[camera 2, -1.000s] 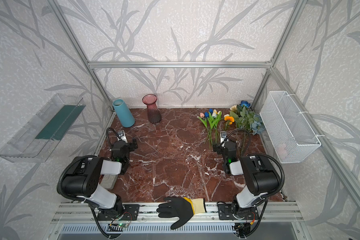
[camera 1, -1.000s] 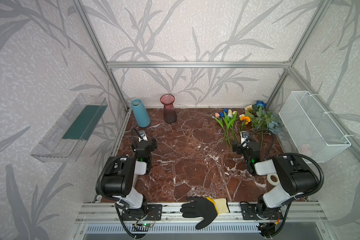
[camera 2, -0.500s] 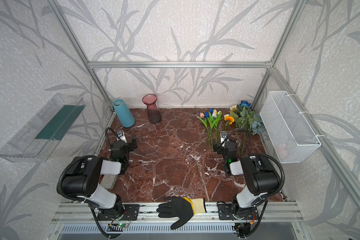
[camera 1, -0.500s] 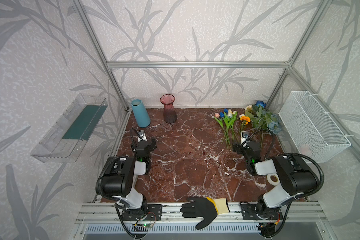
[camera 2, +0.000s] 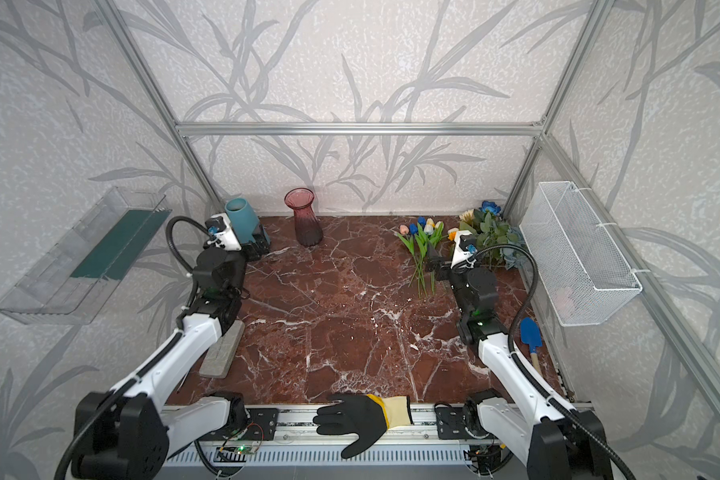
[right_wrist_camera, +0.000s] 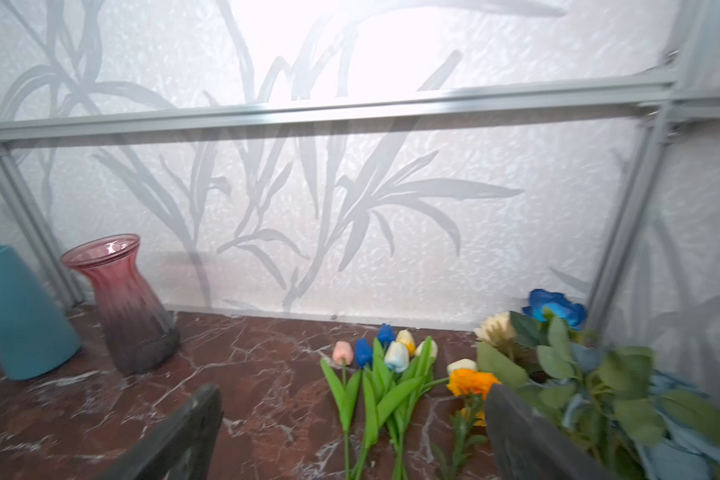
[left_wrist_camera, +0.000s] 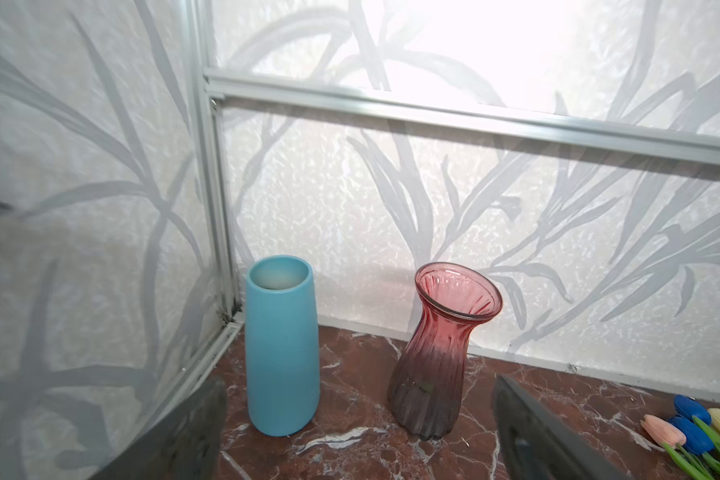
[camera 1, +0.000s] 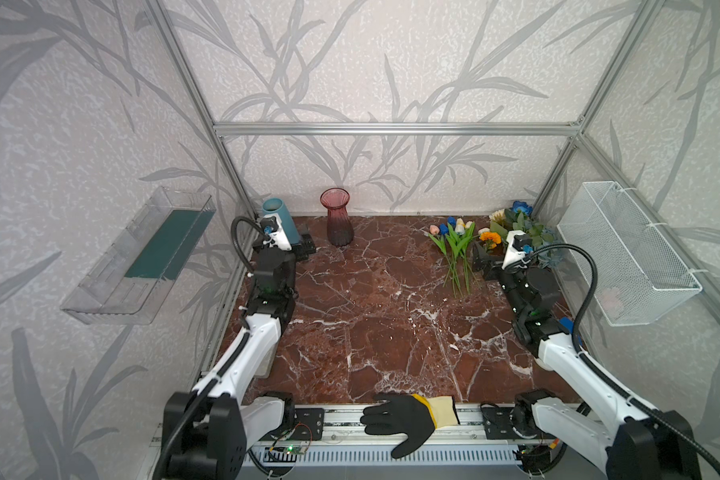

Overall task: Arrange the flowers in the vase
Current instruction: 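Raise both arms from rest, left toward the pink vase, right toward the tulips, then grasp the pink glass vase rim with the left gripper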

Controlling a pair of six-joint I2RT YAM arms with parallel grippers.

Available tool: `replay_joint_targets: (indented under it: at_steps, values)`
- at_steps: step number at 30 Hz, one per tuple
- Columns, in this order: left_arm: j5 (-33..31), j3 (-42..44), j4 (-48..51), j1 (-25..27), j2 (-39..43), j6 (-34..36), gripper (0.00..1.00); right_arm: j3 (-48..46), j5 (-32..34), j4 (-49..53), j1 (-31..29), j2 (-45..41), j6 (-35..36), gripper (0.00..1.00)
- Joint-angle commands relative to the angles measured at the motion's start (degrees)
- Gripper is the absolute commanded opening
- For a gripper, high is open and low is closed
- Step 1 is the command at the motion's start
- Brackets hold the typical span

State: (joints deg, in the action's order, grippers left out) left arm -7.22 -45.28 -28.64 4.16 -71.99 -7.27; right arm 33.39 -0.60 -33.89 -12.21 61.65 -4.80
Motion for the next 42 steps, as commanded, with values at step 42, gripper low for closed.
replay_joint_targets:
  at_steps: [42]
  values:
    - [11.0,-39.1,-20.6,3.9,-56.3,10.6,0.99,-6.3,-15.3,-13.1,-3.3,3.7,-0.6,1.00]
